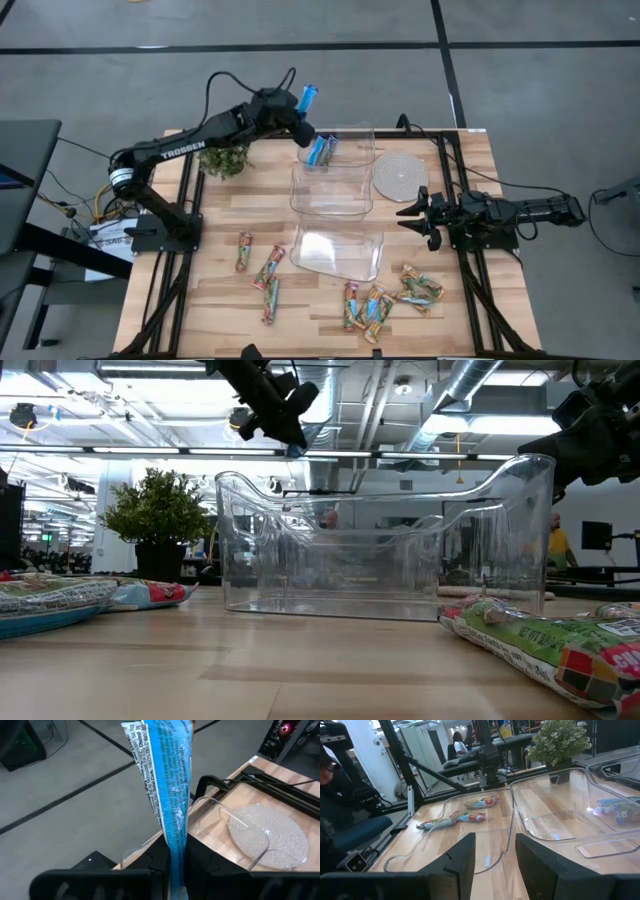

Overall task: Pick and place Granola Bars by type
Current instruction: Put the blue granola bar into the top transparent bin

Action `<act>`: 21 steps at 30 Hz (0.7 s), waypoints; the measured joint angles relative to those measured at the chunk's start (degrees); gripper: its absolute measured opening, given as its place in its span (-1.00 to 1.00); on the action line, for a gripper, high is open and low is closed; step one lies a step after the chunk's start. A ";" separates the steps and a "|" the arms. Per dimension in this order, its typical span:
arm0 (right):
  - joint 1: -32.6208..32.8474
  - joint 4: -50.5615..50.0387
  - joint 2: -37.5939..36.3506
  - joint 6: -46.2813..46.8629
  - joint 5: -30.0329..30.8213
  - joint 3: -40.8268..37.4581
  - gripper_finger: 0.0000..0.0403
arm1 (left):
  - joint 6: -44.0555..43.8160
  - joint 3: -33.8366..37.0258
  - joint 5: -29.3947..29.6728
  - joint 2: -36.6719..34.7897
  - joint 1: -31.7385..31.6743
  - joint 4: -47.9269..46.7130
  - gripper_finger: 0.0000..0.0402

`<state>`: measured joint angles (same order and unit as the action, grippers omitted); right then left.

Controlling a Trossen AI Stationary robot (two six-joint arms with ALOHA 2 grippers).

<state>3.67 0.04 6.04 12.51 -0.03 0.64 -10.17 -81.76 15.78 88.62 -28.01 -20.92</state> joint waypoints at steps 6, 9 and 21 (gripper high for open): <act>0.02 0.00 -0.02 0.01 -0.01 -0.01 -0.33 | -1.42 0.00 -0.21 0.65 0.00 1.56 -0.85; 0.01 0.00 -0.01 0.01 0.00 0.00 -0.34 | -3.53 0.00 -1.53 2.12 -0.16 1.80 -0.85; 0.02 0.01 -0.01 0.02 -0.03 -0.02 -0.34 | -10.45 0.02 -4.53 9.86 -1.09 2.69 -0.85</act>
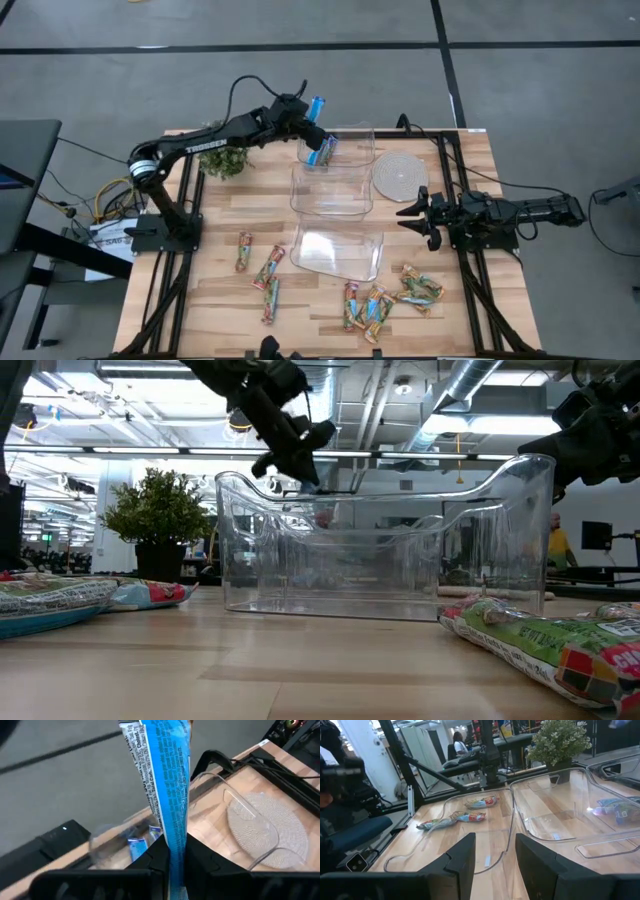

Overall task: Pick and place Granola Bars by type
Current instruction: Put the blue granola bar into the top transparent bin

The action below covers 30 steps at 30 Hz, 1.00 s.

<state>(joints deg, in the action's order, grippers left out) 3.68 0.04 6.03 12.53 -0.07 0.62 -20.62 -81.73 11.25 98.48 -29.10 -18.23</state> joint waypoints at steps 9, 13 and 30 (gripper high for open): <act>-0.02 0.01 -0.01 0.00 0.01 0.02 -0.34 | -8.00 -0.02 -7.14 5.30 0.07 0.07 -0.85; 0.00 -0.01 -0.01 -0.01 0.01 0.02 -0.34 | -9.00 -0.02 -9.14 6.92 0.07 0.22 -0.85; -0.01 0.00 0.00 -0.02 0.01 0.01 -0.34 | -11.48 -0.11 -9.36 9.26 -0.36 -1.73 -0.85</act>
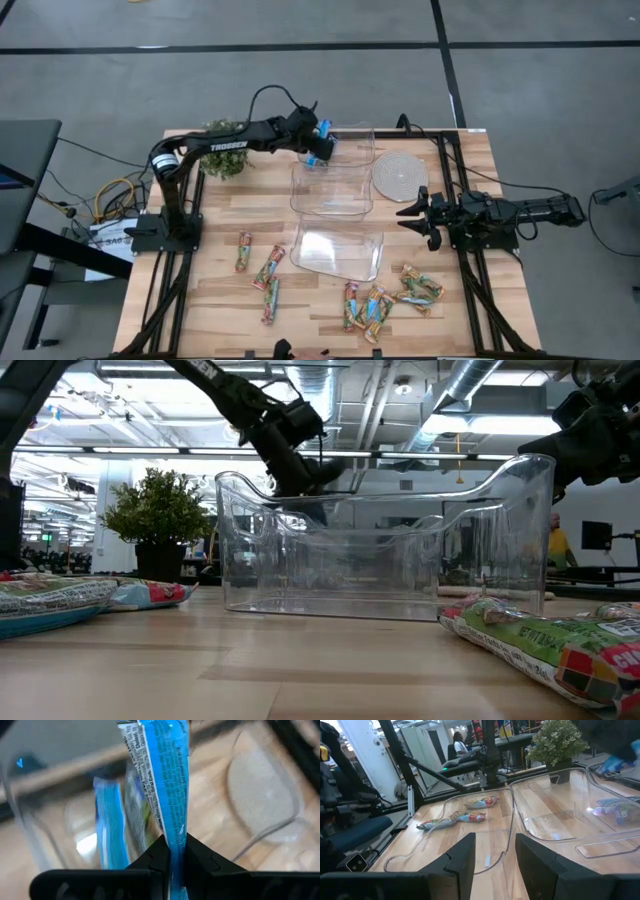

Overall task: Pick and place Granola Bars by type
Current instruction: Put the blue granola bar into the top transparent bin, then adjust the bottom transparent bin

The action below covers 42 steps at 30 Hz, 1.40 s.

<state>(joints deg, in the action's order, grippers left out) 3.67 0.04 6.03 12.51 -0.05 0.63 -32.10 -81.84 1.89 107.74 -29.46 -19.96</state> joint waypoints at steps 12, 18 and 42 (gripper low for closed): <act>0.01 0.08 -0.01 0.00 0.00 -0.01 -0.34 | 0.31 0.00 1.89 2.25 -0.39 0.56 -0.85; -0.01 0.12 -0.01 0.00 0.00 -0.01 -0.33 | 1.01 0.02 1.95 2.25 -0.54 0.54 -0.85; 0.00 0.16 -0.01 0.01 0.02 -0.01 -0.34 | -0.61 0.04 0.86 2.19 -0.54 1.67 -0.47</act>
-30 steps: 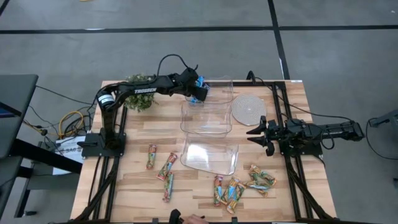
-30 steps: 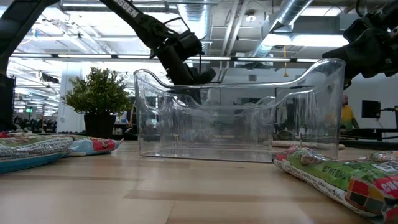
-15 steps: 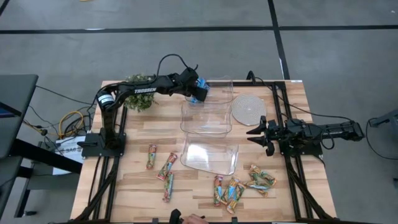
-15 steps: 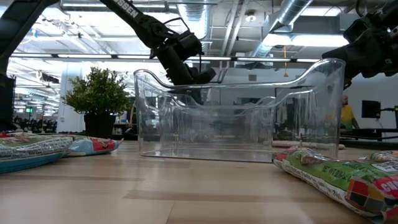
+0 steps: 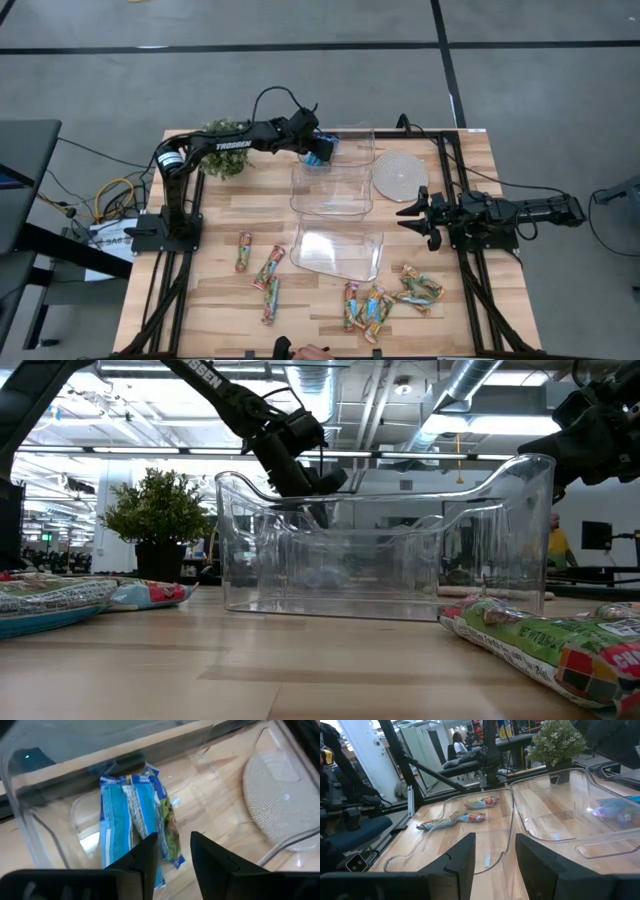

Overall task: Pick and place Granola Bars by type
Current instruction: Adjust the bottom transparent bin

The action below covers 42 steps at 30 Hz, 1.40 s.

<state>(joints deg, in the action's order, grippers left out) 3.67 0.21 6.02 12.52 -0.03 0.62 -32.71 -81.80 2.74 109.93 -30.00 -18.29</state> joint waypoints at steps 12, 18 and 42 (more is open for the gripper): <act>0.01 0.00 0.00 0.01 0.02 0.00 -0.34 | 4.44 -2.31 -4.98 -1.38 1.80 4.17 -0.47; 0.01 0.00 -0.01 0.02 0.00 0.00 -0.33 | 12.59 -5.08 -2.94 -4.23 3.44 5.95 -0.47; 0.00 0.00 -0.02 0.02 0.00 0.00 -0.34 | 37.44 -5.95 -5.59 -17.76 23.53 1.45 -0.47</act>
<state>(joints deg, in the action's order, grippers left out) 3.66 0.21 6.00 12.53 -0.03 0.62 4.73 -87.74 -2.85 92.17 -6.47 -16.84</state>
